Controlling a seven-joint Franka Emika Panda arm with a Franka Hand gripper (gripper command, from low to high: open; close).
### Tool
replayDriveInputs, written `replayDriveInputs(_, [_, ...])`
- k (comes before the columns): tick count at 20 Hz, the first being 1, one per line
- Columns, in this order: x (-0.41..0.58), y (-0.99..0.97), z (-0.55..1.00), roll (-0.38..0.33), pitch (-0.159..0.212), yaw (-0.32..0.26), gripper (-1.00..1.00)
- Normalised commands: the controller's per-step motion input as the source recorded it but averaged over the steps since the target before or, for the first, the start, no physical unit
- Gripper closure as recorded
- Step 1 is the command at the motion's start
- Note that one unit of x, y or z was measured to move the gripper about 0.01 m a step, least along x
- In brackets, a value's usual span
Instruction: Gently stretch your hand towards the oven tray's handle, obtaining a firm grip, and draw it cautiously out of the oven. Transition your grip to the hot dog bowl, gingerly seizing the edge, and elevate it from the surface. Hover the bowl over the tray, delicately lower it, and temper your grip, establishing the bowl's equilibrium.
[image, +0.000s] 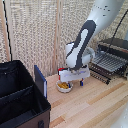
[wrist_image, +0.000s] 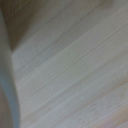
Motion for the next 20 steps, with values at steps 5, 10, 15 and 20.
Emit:
replayDriveInputs(5, [0.03, 0.04, 0.0, -0.002, -0.003, 0.026, 1.0])
replayDriveInputs(10, [0.018, 0.0, 0.03, 0.0, -0.01, -0.002, 1.0])
replayDriveInputs(15, [0.201, 0.0, 0.27, 0.0, 0.0, -0.108, 1.0])
replayDriveInputs(20, [0.033, 0.11, 0.42, 0.087, -0.002, -0.189, 1.0])
